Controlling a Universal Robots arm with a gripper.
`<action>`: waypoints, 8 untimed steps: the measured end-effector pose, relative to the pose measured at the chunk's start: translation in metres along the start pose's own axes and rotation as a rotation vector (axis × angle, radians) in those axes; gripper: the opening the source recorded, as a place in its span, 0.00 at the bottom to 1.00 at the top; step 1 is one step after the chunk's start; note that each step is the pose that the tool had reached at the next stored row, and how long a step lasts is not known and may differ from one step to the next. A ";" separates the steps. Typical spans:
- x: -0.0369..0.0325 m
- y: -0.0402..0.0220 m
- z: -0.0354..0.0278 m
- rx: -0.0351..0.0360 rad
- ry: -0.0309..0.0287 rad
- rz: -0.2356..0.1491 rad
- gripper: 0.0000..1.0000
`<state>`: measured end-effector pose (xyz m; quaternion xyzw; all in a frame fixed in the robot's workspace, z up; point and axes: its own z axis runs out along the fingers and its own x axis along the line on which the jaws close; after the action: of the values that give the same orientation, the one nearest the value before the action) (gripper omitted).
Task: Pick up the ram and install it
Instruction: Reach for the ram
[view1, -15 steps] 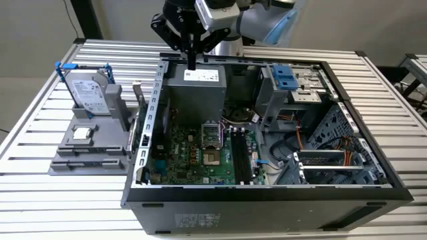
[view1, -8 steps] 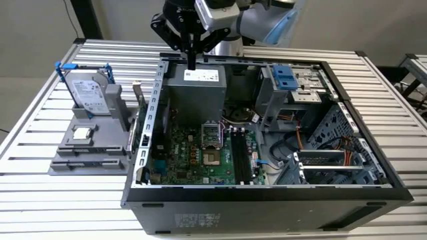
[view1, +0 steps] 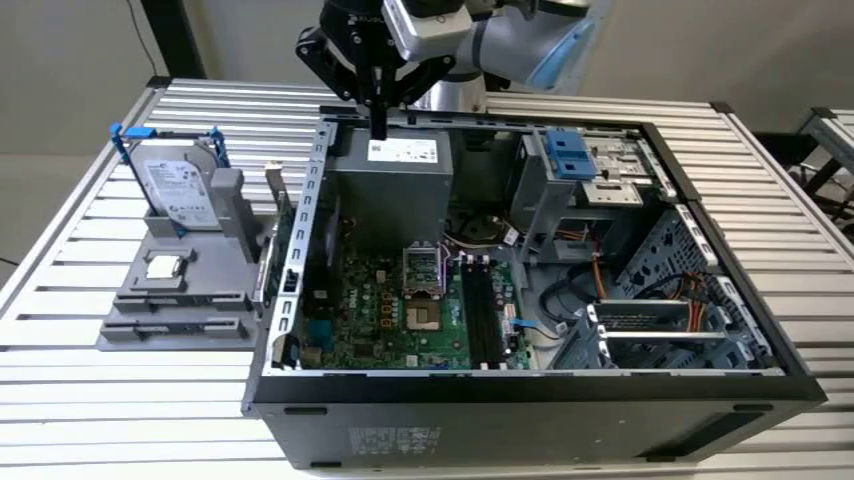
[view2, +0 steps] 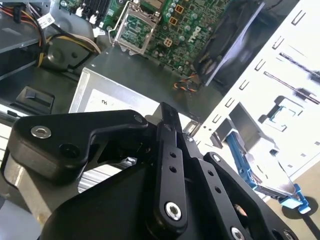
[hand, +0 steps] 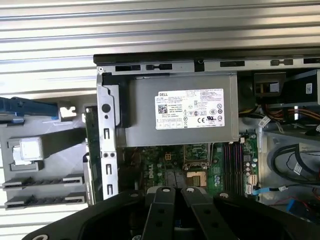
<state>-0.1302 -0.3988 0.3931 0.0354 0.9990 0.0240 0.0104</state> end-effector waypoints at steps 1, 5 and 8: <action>0.0026 -0.0002 0.0000 0.0000 0.0000 0.000 0.00; 0.0122 -0.0009 -0.0003 0.0000 0.0000 0.000 0.00; 0.0193 -0.0014 -0.0004 -0.0001 0.0000 0.000 0.00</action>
<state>-0.1495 -0.3988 0.3931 0.0352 0.9990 0.0241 0.0104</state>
